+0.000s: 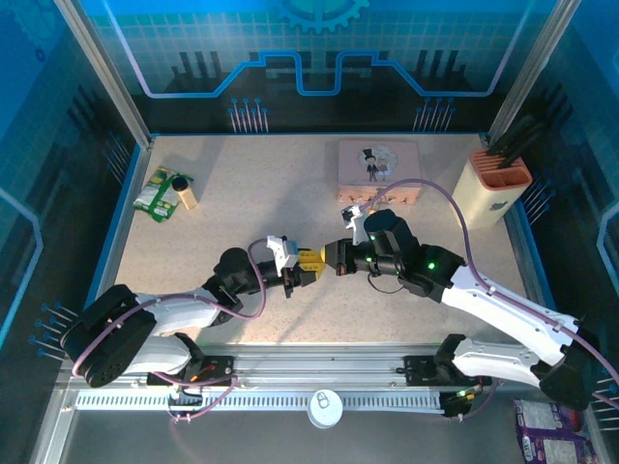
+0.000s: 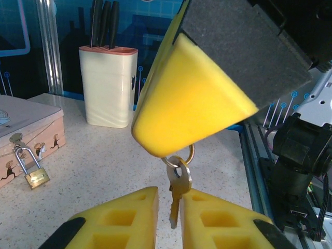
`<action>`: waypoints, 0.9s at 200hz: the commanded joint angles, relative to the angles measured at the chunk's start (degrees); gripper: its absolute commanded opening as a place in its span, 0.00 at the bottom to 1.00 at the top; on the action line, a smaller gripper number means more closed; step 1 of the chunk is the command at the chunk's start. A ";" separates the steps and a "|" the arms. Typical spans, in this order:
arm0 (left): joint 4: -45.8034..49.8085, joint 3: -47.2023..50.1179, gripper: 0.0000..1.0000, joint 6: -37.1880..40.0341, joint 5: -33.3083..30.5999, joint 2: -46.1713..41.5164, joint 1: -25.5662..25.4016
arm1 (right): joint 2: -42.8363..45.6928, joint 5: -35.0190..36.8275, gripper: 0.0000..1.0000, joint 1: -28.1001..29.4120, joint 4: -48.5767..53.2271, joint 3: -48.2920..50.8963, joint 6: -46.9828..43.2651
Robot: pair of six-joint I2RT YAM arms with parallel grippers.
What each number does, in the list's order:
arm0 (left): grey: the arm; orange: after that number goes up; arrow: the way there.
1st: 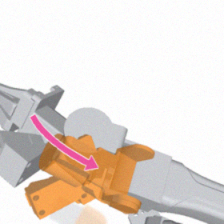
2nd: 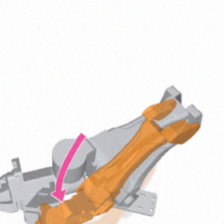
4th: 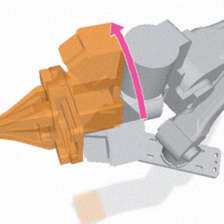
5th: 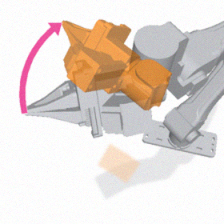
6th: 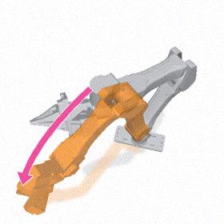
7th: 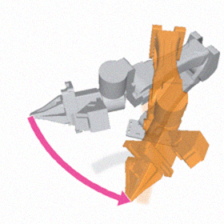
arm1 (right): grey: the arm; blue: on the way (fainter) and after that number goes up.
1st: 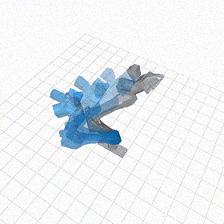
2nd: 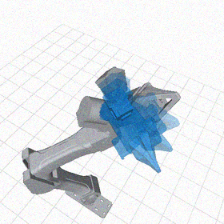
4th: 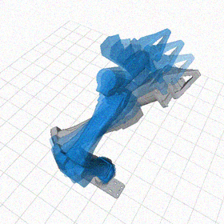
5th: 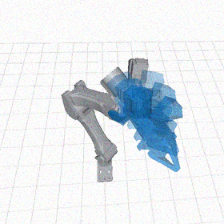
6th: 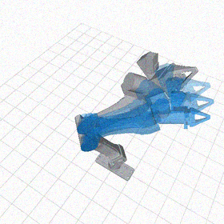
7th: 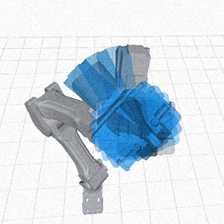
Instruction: Unlock the padlock with the key
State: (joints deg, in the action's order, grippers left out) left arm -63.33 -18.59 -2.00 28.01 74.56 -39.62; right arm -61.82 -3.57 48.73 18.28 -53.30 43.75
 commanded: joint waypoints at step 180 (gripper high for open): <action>47.04 -17.49 0.00 12.64 -3.64 -7.24 -0.38 | 9.68 6.58 0.51 -7.74 5.68 4.28 -9.34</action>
State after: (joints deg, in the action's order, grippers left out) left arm -38.46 -28.64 3.07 27.27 69.08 -39.66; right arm -56.47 0.62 45.71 20.93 -52.01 40.27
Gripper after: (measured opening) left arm 0.053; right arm 0.469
